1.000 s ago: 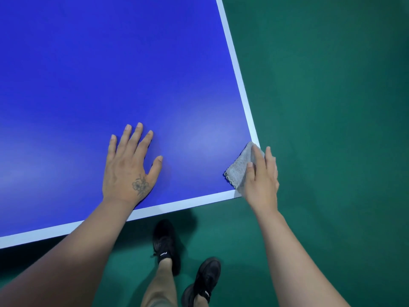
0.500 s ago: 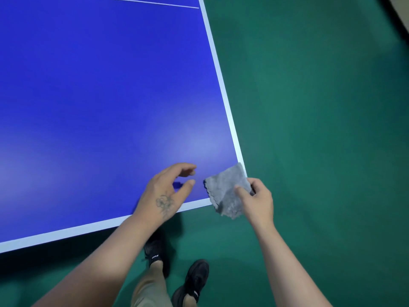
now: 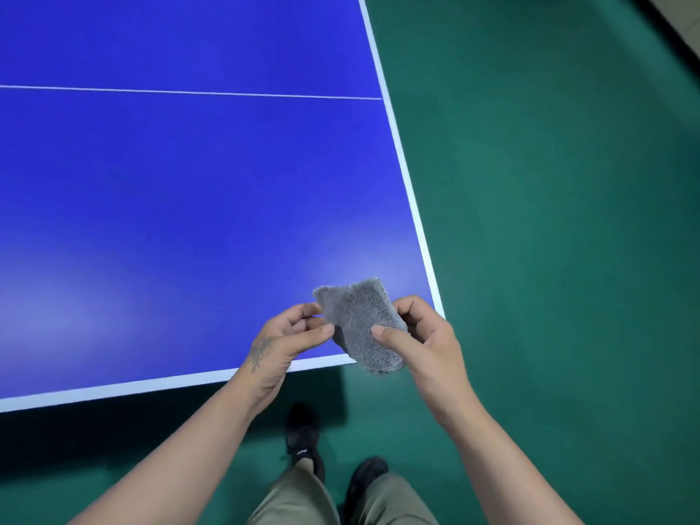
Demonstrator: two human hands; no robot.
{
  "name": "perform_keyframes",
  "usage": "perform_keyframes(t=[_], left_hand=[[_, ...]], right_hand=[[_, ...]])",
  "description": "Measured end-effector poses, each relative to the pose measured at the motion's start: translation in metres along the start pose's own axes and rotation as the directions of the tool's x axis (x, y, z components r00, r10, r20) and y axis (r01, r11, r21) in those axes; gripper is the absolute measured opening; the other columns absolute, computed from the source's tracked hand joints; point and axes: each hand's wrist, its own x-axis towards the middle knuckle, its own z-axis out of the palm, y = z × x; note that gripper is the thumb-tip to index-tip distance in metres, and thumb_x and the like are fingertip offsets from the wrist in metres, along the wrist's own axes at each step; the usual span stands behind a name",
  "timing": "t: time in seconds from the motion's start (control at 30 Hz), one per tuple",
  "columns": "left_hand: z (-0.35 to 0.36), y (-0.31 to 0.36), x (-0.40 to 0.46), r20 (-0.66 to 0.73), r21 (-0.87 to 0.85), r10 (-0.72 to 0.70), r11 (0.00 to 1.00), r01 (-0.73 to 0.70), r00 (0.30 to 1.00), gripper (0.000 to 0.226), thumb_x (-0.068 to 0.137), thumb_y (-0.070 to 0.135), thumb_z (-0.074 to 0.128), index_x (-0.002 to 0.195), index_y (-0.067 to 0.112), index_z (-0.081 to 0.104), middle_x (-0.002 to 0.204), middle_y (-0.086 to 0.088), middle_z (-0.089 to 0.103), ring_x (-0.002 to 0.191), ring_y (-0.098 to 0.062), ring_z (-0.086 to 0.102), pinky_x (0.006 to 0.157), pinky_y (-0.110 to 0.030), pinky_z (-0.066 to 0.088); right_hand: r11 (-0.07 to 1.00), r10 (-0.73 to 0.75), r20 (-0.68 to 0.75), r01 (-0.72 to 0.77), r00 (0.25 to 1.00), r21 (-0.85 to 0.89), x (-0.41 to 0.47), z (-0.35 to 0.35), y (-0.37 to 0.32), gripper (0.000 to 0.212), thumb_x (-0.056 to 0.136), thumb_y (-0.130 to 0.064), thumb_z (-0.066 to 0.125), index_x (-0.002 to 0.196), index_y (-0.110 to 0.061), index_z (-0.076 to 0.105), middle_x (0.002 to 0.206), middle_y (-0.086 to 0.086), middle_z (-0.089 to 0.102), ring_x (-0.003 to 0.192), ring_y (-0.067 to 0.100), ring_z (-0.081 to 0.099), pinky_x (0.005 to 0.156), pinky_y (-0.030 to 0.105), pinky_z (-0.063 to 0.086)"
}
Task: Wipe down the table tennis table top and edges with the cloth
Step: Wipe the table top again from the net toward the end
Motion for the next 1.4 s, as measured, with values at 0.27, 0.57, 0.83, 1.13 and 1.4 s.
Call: perform_keyframes(t=[0.27,0.57,0.83,1.13,1.4], left_hand=[[-0.009,0.036,-0.108,-0.268,-0.03,0.232,0.968,-0.249,0.935,0.045,0.073,0.041,0.084,0.105,0.011,0.077,0.1,-0.008,0.074,0.092,-0.02,0.067,0.099,-0.043,0.049],[0.013,-0.014,-0.26,-0.553,0.078,0.359,0.921,-0.382,0.752,0.033,0.078,0.04,0.082,0.098,0.015,0.075,0.091,-0.009,0.075,0.081,-0.019,0.069,0.07,-0.024,0.053],[0.029,-0.091,-0.411,-0.843,0.141,0.358,0.867,-0.479,0.4,0.063,0.069,0.055,0.081,0.124,0.025,0.069,0.117,0.0,0.076,0.107,-0.01,0.069,0.093,-0.023,0.052],[-0.006,-0.19,-0.57,-0.976,0.086,0.179,0.832,-0.547,0.12,0.071,0.067,0.053,0.083,0.13,0.025,0.068,0.126,-0.002,0.076,0.126,-0.022,0.068,0.112,-0.045,0.051],[-0.098,-0.252,-0.686,-0.989,0.077,0.133,0.85,-0.521,0.071,0.068,0.066,0.056,0.083,0.128,0.032,0.07,0.126,0.004,0.075,0.126,-0.015,0.067,0.119,-0.048,0.046]], right_hand=[[0.999,-0.037,0.253,0.04,0.967,-0.005,-0.02,0.028,-0.043,0.041,0.082,-0.03,0.078,0.117,-0.013,0.065,0.09,-0.002,0.075,0.083,0.011,0.069,0.075,0.022,0.055],[0.966,0.019,0.704,0.167,0.71,-0.195,-0.087,0.064,-0.042,0.017,0.087,-0.035,0.08,0.082,-0.022,0.07,0.078,-0.002,0.068,0.072,0.015,0.059,0.069,0.029,0.045],[0.92,0.003,0.898,0.351,0.44,-0.174,-0.194,0.133,-0.035,0.019,0.098,-0.018,0.079,0.086,-0.01,0.066,0.075,-0.006,0.067,0.069,0.011,0.059,0.066,0.02,0.047],[0.846,0.044,0.953,0.496,0.299,-0.195,-0.295,0.232,-0.014,0.024,0.095,-0.027,0.078,0.083,-0.012,0.064,0.087,0.012,0.07,0.075,0.014,0.064,0.075,0.037,0.051],[0.78,0.015,0.949,0.59,0.314,-0.208,-0.379,0.345,0.034,0.02,0.094,-0.024,0.079,0.082,-0.014,0.066,0.082,0.006,0.072,0.072,0.011,0.064,0.07,0.036,0.051]])
